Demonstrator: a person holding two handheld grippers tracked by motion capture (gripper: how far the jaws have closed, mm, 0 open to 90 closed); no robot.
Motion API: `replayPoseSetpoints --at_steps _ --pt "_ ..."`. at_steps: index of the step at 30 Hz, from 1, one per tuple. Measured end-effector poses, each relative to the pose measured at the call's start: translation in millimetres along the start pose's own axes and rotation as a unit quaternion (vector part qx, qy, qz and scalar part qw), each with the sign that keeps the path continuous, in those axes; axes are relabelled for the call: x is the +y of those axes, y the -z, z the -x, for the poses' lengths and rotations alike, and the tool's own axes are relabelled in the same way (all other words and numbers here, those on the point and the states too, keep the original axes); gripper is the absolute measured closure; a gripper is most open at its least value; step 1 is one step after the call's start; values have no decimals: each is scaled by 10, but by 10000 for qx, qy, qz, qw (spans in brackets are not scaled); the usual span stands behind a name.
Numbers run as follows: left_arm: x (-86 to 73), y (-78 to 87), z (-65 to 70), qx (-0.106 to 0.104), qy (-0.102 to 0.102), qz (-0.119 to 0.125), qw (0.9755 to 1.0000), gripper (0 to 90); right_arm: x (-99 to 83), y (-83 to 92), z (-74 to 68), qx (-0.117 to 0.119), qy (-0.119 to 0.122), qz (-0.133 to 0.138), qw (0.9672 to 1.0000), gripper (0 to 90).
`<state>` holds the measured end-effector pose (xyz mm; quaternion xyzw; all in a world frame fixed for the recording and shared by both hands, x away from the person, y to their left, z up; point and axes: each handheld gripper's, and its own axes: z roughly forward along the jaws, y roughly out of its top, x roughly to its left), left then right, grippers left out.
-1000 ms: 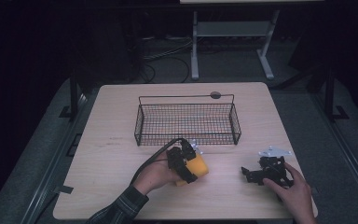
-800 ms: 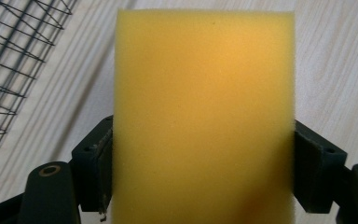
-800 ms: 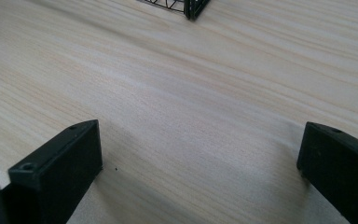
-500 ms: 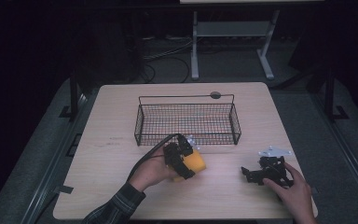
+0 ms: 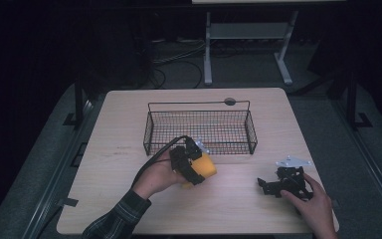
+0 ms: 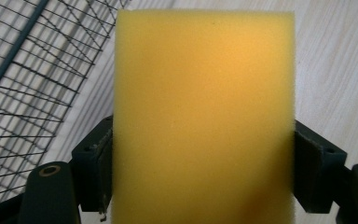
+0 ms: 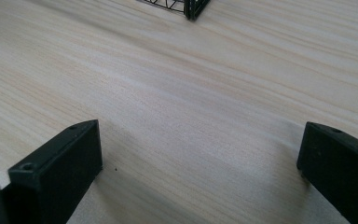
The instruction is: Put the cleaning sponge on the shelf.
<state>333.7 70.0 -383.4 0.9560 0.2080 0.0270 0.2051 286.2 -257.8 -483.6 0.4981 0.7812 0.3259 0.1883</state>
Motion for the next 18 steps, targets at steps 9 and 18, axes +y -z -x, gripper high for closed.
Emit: replayPoseSetpoints --at_steps 9,18 --pt "26 124 -75 36 16 30 10000 225 0 -1 1 -6 7 14 10000 0" --pt "72 204 -154 43 33 48 10000 225 -1 0 1 -13 12 8 10000 0"
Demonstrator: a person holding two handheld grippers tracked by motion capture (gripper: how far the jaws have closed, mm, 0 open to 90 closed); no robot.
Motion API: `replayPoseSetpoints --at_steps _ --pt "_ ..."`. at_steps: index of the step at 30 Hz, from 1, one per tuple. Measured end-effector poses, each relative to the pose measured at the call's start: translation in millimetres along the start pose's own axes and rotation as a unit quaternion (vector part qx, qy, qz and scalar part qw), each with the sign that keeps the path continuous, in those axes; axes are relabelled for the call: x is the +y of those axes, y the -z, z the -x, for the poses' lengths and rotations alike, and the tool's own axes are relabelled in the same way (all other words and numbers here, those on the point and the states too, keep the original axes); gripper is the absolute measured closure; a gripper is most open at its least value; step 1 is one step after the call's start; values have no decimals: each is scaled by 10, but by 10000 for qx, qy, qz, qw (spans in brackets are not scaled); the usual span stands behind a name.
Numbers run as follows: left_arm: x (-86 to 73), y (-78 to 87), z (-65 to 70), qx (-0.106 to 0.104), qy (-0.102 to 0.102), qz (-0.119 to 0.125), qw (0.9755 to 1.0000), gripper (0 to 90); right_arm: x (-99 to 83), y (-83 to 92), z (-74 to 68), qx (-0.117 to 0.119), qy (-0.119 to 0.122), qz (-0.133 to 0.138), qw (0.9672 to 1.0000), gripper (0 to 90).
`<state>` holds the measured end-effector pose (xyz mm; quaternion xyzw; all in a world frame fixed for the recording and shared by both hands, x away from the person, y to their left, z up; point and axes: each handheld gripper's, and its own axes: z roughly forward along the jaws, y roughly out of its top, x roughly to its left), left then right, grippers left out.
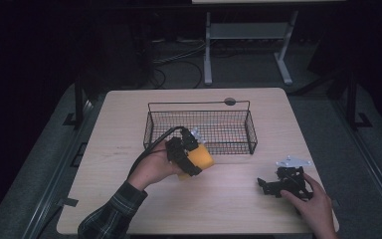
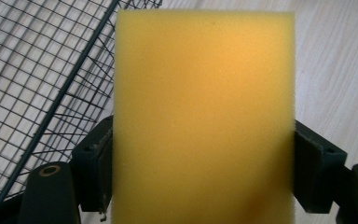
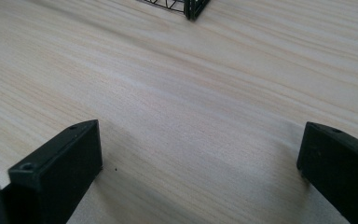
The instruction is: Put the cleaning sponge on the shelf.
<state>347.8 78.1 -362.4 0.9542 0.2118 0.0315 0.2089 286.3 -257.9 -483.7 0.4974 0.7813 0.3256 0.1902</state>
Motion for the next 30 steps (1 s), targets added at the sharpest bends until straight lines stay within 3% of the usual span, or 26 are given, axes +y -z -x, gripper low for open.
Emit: replayPoseSetpoints --at_steps 30 --pt "164 296 -331 220 173 145 9995 226 1 0 -1 6 -12 -6 10000 0"
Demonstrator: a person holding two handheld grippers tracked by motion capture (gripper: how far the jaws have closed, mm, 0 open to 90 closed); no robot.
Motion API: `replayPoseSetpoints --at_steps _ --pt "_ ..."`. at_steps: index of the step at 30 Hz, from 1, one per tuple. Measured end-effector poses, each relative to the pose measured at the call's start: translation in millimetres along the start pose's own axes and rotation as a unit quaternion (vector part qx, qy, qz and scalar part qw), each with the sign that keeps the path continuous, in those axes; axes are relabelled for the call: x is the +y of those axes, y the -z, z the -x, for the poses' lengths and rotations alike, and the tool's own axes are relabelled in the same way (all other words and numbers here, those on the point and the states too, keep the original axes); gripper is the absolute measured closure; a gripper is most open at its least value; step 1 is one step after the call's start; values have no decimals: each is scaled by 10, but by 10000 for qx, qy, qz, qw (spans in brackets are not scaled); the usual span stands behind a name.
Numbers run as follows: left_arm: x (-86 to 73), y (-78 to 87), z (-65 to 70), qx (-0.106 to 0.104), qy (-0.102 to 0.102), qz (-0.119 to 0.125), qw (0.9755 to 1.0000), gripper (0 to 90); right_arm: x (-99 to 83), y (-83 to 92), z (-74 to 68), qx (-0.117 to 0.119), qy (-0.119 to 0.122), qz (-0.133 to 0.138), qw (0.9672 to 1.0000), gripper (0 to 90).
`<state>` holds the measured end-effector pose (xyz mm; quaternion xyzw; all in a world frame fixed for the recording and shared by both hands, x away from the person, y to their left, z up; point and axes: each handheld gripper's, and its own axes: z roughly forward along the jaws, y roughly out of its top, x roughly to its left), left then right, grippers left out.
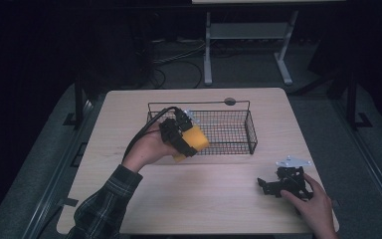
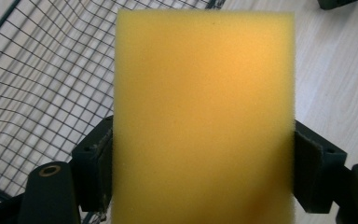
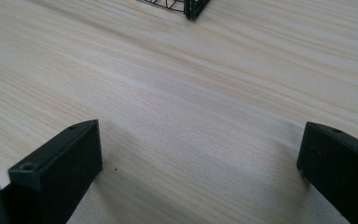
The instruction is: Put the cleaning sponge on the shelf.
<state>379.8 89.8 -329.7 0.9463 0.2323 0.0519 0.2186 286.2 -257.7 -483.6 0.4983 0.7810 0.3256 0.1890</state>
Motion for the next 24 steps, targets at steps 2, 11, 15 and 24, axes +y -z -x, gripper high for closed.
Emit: replayPoseSetpoints --at_steps 2,11,15,24 --pt "15 14 -22 14 -1 -27 10000 226 0 0 0 1 -2 0 10000 0" --pt "67 56 -132 110 33 -69 9999 226 0 0 0 1 3 1 10000 0" --pt "73 56 -196 139 90 -72 9998 226 0 0 0 1 1 1 10000 0" --pt "70 71 -385 242 291 -83 9993 226 0 0 0 1 0 0 10000 0"
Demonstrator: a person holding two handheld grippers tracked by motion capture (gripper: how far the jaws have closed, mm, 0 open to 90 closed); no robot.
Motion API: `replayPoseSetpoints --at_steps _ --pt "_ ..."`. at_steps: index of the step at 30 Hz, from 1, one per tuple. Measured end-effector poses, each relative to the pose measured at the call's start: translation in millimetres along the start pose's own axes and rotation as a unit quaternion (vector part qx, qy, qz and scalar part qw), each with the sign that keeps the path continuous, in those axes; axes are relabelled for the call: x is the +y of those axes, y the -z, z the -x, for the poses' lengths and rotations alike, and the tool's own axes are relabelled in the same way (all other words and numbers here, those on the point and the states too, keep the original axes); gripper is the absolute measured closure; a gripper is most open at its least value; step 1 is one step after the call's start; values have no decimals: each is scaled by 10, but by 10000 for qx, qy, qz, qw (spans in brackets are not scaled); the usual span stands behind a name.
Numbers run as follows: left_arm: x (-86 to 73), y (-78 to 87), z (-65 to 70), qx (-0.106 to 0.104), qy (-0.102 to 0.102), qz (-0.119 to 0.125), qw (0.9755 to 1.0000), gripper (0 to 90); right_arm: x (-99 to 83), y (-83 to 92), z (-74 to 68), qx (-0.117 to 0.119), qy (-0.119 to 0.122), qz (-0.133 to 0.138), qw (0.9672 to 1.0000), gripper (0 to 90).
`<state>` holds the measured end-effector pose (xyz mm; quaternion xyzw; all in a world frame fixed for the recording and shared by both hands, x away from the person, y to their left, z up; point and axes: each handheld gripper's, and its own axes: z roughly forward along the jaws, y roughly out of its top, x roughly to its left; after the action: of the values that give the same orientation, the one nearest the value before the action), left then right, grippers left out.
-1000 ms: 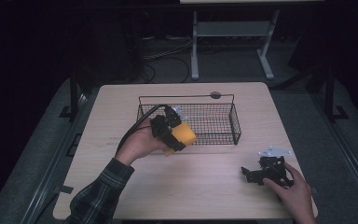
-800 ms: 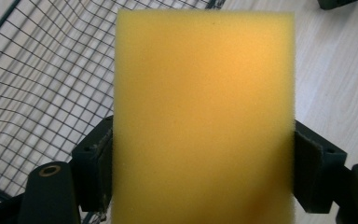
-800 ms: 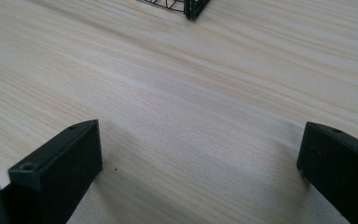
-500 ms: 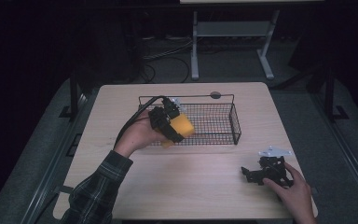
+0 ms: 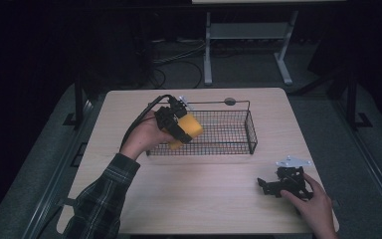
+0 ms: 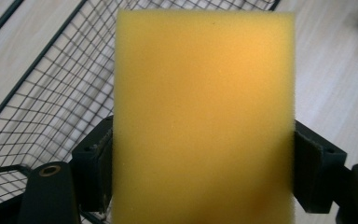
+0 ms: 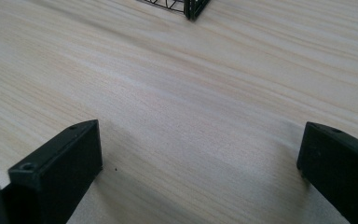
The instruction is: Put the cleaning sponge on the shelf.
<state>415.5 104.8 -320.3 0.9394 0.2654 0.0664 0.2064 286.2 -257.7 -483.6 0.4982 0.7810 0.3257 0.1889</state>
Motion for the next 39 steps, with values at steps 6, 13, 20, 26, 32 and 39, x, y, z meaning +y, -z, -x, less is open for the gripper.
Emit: replayPoseSetpoints --at_steps 6,13,20,26,32,39 --pt "-11 -23 -107 31 167 -5 9999 226 0 0 0 0 0 0 10000 0" --pt "-24 -35 -216 69 328 1 9994 226 0 -1 1 2 6 5 10000 0" --pt "-39 -54 -311 95 447 20 9990 226 0 -1 0 3 1 1 10000 0" --pt "-54 -76 -404 164 536 33 9984 226 0 -1 1 3 1 0 10000 0" --pt "-84 -119 -491 241 631 -9 9977 226 0 -1 0 -3 1 -1 10000 0" --pt "-113 -178 -583 302 735 -40 9968 226 0 -1 1 -4 3 -1 10000 0"
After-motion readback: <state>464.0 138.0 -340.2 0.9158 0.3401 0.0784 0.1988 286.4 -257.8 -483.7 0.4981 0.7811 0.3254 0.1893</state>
